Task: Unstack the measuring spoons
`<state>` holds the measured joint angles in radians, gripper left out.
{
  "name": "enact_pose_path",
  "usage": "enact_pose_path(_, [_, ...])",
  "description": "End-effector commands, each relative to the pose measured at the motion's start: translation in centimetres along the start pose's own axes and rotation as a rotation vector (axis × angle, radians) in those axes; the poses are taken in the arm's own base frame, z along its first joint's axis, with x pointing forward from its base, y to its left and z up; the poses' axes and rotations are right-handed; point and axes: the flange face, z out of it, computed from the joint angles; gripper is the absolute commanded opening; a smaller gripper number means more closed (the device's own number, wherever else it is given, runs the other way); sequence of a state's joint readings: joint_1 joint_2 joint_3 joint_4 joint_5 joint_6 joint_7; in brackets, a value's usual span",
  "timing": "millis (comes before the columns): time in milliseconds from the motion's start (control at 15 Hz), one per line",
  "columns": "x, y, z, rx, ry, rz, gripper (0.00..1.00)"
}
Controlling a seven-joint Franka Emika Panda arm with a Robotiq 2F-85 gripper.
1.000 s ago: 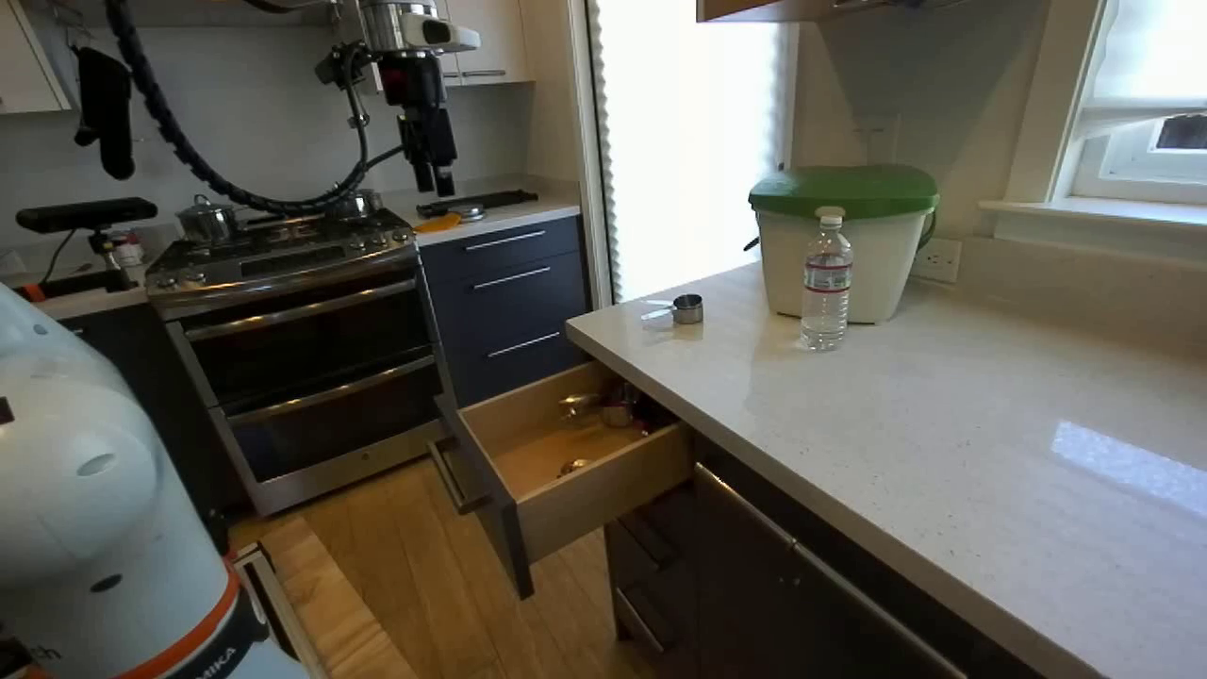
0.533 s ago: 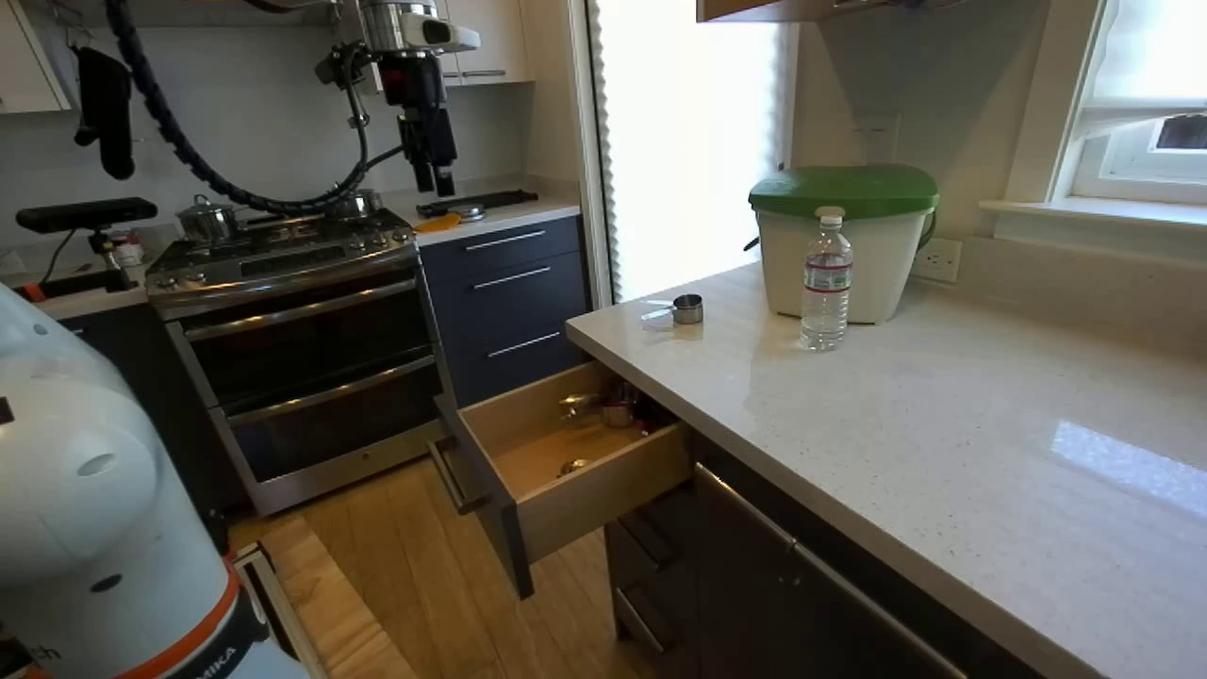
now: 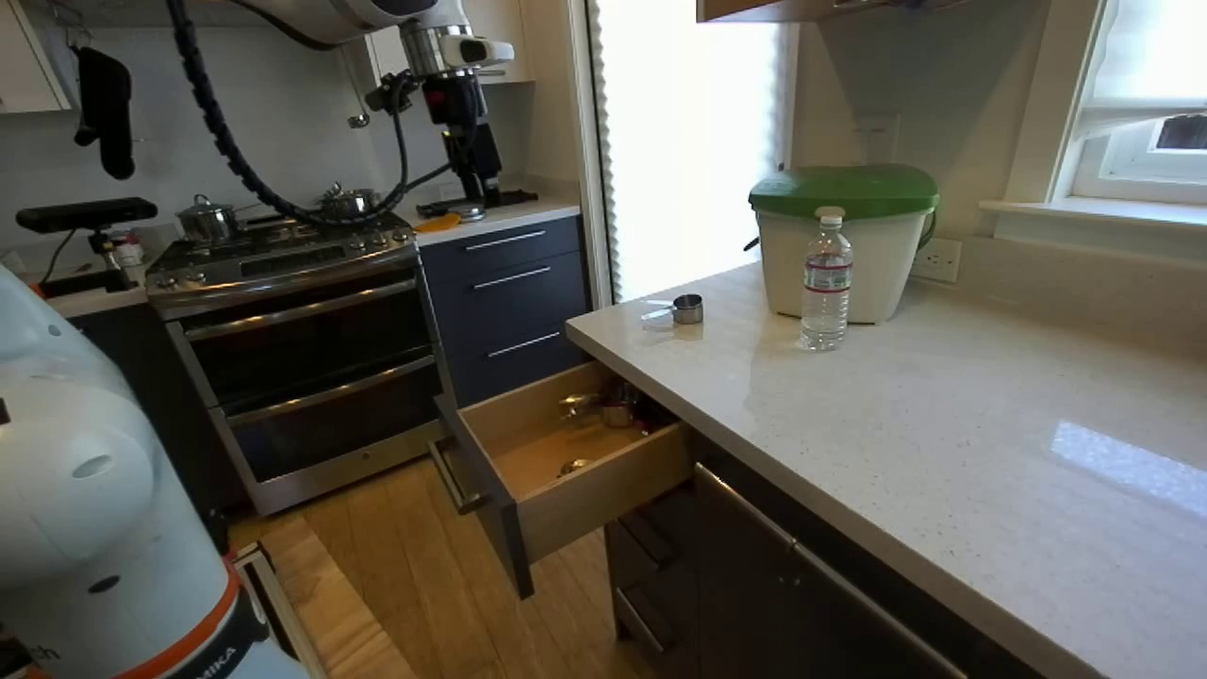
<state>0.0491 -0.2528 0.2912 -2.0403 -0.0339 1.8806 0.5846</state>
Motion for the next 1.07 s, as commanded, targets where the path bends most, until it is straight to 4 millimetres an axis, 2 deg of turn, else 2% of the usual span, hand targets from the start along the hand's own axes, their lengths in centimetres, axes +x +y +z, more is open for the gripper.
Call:
enact_pose_path(0, [3.8,0.1,3.9,-0.014,0.010,0.020,1.00])
enact_pose_path(267, [7.3,1.6,9.1,-0.006,-0.001,0.022,1.00])
enact_pose_path(533, [10.2,2.4,13.1,-0.002,0.009,0.029,1.00])
enact_pose_path(1000, [13.7,3.4,16.9,-0.001,0.029,0.034,1.00])
